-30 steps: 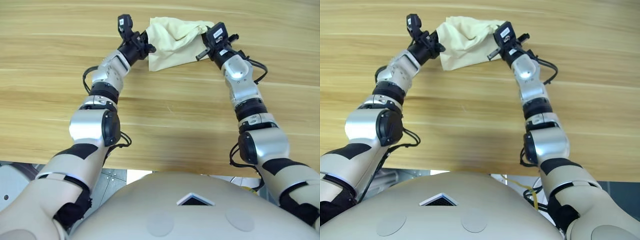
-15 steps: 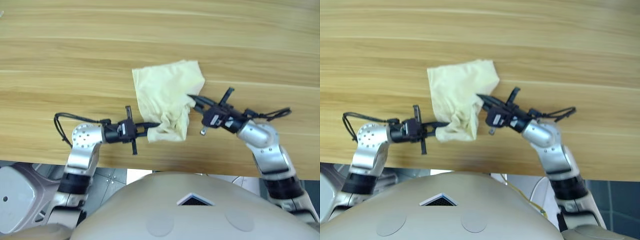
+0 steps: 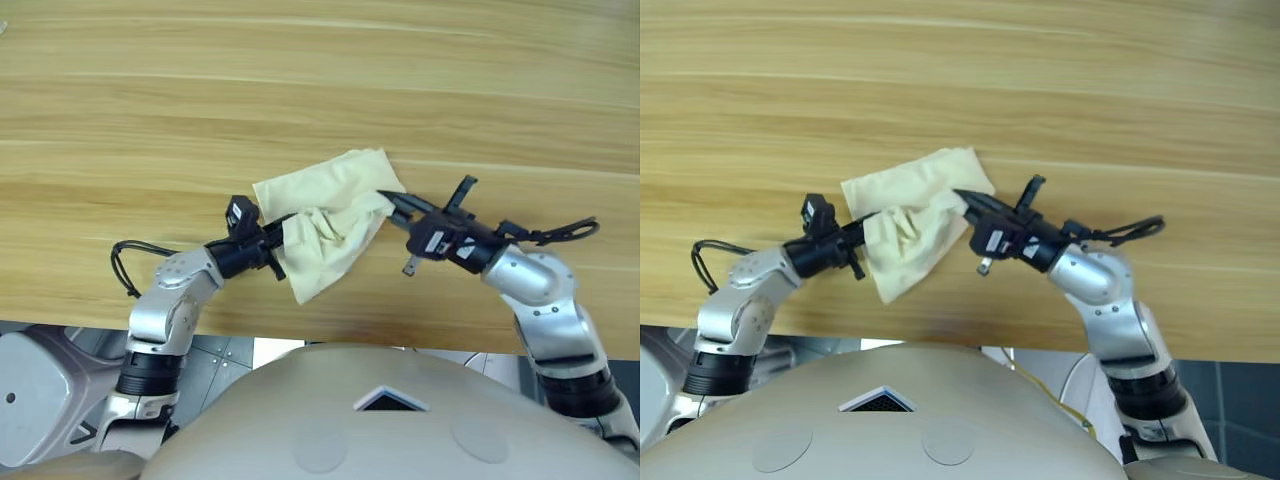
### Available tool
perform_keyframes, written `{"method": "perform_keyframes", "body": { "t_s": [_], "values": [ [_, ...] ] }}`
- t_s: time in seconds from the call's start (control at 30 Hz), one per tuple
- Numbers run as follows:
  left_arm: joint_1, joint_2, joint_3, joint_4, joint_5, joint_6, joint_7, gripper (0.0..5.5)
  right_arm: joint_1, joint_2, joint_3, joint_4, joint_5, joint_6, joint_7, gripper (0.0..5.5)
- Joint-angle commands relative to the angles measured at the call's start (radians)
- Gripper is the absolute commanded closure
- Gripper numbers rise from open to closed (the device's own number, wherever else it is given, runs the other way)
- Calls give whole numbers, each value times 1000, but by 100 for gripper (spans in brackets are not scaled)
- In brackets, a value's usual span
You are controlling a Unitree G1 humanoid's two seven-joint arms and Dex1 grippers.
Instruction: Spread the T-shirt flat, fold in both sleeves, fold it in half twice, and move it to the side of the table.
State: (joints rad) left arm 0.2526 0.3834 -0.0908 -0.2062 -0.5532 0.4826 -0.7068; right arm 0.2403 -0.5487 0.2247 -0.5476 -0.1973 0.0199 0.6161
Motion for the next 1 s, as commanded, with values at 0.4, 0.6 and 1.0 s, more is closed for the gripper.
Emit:
{"method": "perform_keyframes", "body": {
  "t_s": [0.4,0.6,1.0],
  "values": [
    [-127,-135,169,19,-195,308,172,543,-259,189,23,469,-6,91,-154,531],
    [-67,-185,210,-25,-316,293,114,543,-315,238,42,521,-14,64,-192,448],
    [-8,-211,277,-5,-336,183,104,347,-363,277,35,527,0,62,-208,221]
  ]
}}
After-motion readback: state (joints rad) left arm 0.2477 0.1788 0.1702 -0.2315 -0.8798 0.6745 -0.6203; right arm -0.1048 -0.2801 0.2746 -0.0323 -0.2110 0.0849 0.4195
